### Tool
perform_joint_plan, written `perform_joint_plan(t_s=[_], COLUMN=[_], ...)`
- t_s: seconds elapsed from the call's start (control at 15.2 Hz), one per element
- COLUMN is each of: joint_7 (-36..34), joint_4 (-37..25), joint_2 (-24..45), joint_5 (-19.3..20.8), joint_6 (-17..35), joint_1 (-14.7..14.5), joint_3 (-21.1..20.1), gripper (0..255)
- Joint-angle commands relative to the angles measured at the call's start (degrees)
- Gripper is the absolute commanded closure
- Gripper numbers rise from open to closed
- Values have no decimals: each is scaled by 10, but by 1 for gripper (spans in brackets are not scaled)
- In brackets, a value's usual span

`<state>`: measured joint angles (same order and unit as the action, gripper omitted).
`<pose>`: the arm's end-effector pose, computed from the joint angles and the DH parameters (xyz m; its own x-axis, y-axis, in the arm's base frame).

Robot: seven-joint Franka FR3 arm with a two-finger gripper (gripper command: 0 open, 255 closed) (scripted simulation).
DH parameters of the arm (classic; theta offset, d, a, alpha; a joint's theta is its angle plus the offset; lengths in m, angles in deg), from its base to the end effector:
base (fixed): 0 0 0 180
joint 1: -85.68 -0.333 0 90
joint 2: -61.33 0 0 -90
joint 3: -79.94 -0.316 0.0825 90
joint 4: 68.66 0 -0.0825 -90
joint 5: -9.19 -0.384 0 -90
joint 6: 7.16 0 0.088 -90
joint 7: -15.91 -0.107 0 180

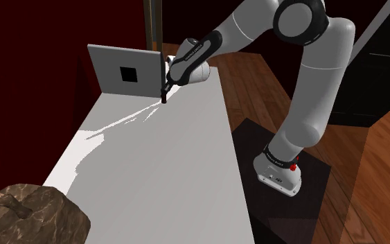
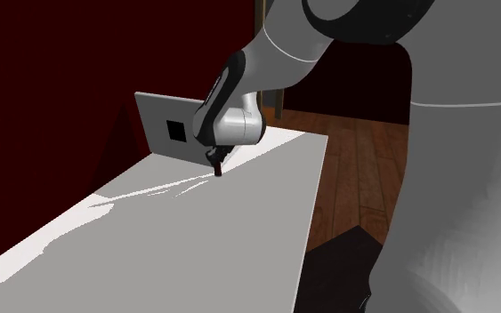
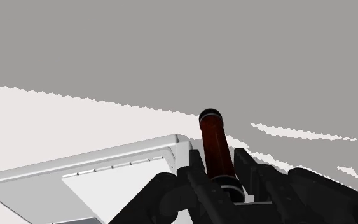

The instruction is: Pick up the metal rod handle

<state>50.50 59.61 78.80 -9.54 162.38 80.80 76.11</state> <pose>0.5753 0.0657 0.2743 0.8186 0.3952 0.4167 0.4159 -0.9083 0.0446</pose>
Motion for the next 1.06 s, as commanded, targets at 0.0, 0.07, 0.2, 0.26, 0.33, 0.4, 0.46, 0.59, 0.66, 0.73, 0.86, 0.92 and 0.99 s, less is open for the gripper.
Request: perform_joint_plan(t_s=[0.0, 0.07, 0.2, 0.26, 0.33, 0.4, 0.46, 0.59, 0.66, 0.73, 0.86, 0.92, 0.99], joint_7=[-6, -10, -17, -21, -25, -28, -32, -39, -42, -46, -52, -53, -53], joint_4=[1, 1, 0, 0, -1, -2, -3, -5, -6, -7, -11, -11, -11], joint_2=[-10, -17, -29, -36, -42, -48, -54, -65, -71, -76, -87, -88, -88], joint_5=[5, 9, 16, 19, 23, 27, 30, 38, 41, 44, 51, 52, 52], joint_6=[-10, -16, -30, -36, -43, -50, -57, -70, -77, -84, -98, -99, -99], joint_1=[-4, -6, -10, -11, -13, -14, -16, -18, -19, -20, -21, -21, -21], joint_3=[5, 8, 14, 16, 19, 21, 23, 27, 28, 30, 32, 32, 32], gripper=[255, 255, 255, 255, 255, 255, 255, 255, 255, 255, 255, 255, 255])
